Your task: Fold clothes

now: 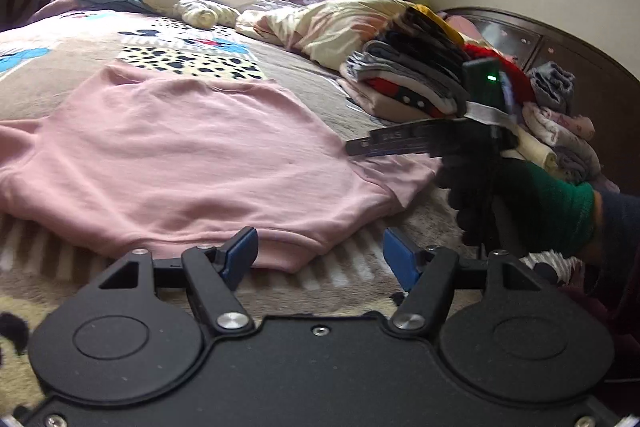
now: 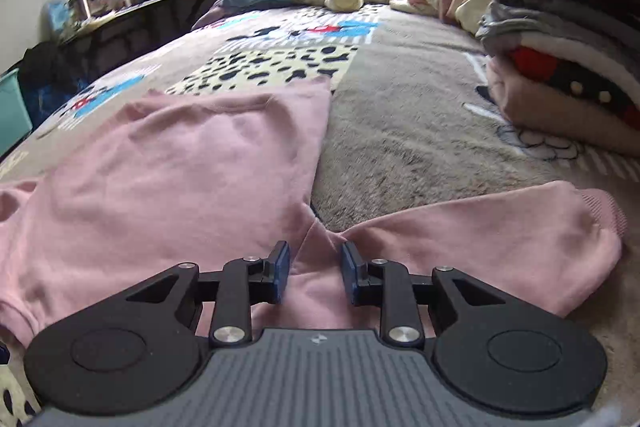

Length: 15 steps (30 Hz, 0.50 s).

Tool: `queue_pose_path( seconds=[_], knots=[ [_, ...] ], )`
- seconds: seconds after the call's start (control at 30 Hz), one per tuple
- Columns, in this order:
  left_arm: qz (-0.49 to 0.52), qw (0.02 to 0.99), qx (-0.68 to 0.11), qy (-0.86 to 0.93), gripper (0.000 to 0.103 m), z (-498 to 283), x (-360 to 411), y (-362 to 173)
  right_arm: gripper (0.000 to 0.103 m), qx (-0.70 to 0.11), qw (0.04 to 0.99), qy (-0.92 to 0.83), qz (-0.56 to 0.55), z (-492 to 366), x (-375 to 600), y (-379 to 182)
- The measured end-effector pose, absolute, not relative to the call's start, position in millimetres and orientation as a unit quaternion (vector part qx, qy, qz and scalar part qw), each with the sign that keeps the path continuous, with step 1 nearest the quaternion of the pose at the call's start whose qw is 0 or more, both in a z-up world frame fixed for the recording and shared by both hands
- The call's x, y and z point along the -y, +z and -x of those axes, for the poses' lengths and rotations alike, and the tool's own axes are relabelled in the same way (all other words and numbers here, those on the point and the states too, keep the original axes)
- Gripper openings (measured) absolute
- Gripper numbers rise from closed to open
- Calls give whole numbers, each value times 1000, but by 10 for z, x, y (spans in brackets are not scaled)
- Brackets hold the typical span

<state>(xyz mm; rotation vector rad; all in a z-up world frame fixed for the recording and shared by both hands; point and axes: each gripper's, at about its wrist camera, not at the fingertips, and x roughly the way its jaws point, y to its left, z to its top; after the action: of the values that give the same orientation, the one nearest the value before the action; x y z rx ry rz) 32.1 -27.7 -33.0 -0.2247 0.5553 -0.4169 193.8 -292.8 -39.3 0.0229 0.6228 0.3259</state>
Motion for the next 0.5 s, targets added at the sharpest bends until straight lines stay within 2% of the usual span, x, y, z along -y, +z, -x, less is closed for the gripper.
queue_pose_path(
  seconds=[0.07,0.2,0.37,0.5],
  knots=[
    [145,934,-268,-186,68,-319,62,-362,30,-271,946,177,-14,-1747,2826,-279],
    [226,934,-254,-106,68,-374,-452,-445,32,-307,922,180,154,-1525,2348,-581],
    [316,925,-209,8,69,-297,-1157,-409,35,-284,941,148,113,-1274,2290,-470],
    [400,895,-177,85,69,-250,-1800,-408,34,-261,938,194,116,-1074,1892,-335]
  ],
)
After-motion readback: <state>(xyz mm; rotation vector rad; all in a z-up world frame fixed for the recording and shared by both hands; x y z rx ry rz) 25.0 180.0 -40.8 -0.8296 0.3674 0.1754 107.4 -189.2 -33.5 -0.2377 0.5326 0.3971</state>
